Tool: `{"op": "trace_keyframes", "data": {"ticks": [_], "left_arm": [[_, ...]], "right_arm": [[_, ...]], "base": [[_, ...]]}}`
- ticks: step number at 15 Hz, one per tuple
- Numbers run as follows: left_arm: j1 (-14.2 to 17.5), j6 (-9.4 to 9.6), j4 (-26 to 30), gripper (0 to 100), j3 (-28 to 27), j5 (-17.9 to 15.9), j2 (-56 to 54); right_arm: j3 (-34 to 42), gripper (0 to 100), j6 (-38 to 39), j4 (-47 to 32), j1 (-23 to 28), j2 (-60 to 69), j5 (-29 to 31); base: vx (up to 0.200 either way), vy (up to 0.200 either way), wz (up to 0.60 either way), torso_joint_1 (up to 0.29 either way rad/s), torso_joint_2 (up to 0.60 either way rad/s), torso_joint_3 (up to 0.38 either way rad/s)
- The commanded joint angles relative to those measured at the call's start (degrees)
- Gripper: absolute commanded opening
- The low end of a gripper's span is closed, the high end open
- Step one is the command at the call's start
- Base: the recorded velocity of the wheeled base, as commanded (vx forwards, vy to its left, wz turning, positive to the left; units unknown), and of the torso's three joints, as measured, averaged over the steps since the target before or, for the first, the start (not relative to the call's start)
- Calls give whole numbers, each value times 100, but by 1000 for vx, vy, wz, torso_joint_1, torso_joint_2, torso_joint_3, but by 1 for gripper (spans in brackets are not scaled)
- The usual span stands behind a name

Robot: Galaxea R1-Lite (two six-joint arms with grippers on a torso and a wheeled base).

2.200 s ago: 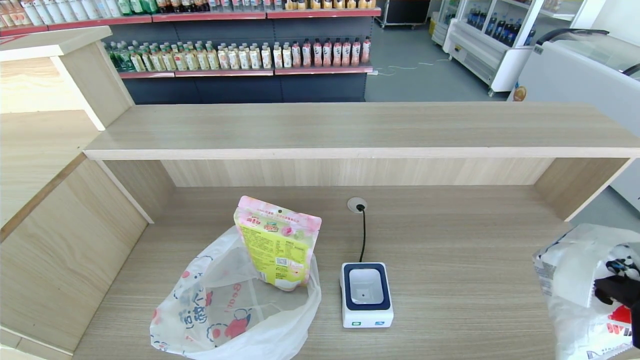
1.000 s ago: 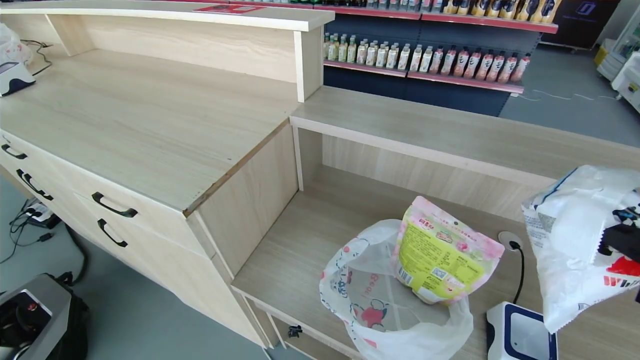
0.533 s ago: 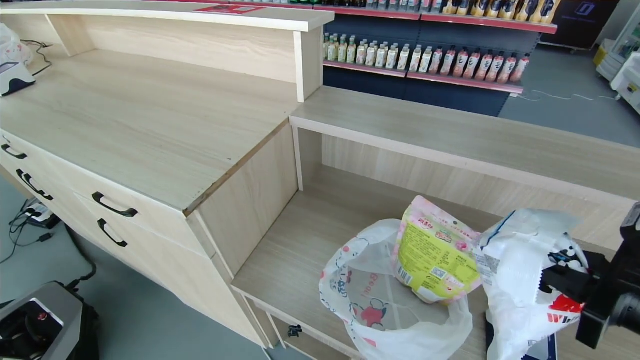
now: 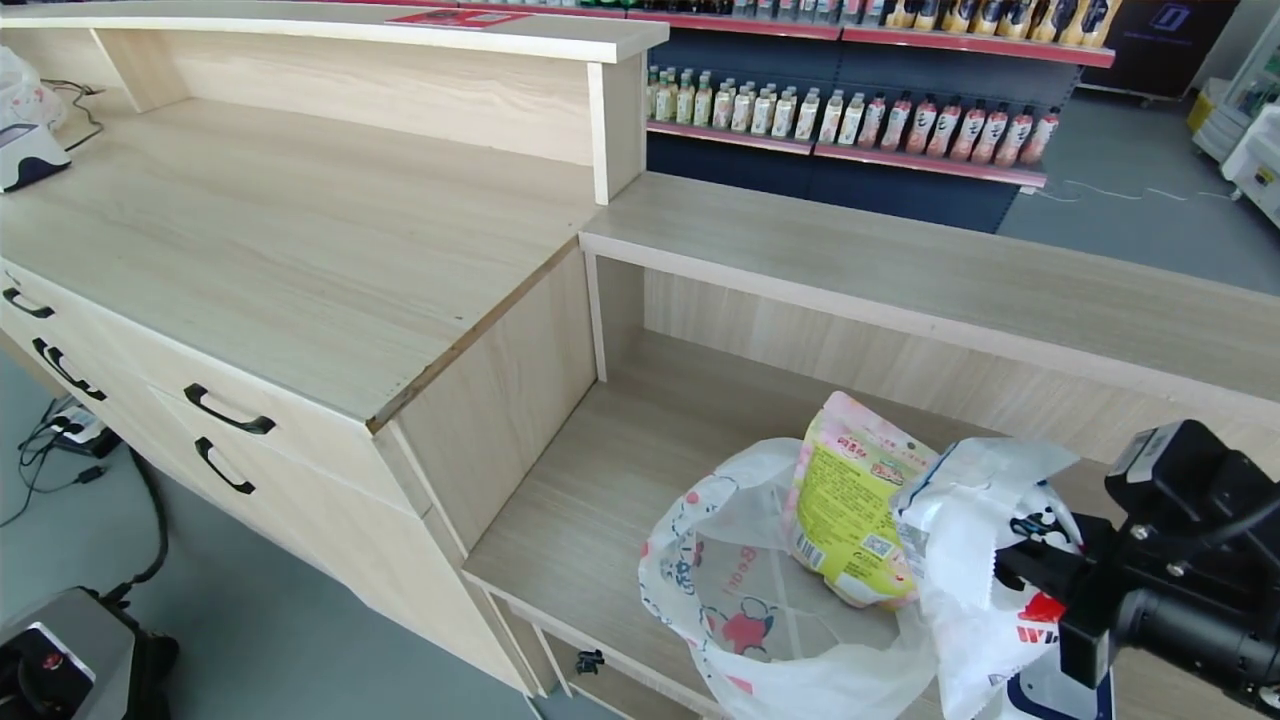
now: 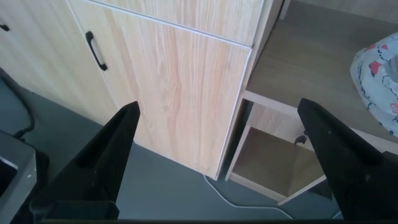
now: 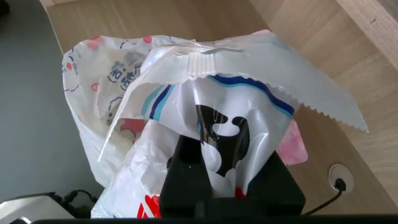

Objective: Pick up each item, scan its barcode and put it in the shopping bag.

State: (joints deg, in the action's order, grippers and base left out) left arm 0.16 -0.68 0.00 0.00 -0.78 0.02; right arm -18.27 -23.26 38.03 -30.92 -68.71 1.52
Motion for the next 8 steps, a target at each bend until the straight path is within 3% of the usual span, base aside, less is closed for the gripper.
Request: {"op": "trace_keyframes", "data": {"ticks": [1,8], "left_arm": [[2,-2,0,100,0,-1,-2],[2,-2,0,100,0,-1,-2]], "right_arm": [[131,0,-12,29,-2,-64,-3],[878,0,-460,1268,305,-468,-3]], "base": [[0,0,0,0,0,0],[0,0,0,0,0,0]]}}
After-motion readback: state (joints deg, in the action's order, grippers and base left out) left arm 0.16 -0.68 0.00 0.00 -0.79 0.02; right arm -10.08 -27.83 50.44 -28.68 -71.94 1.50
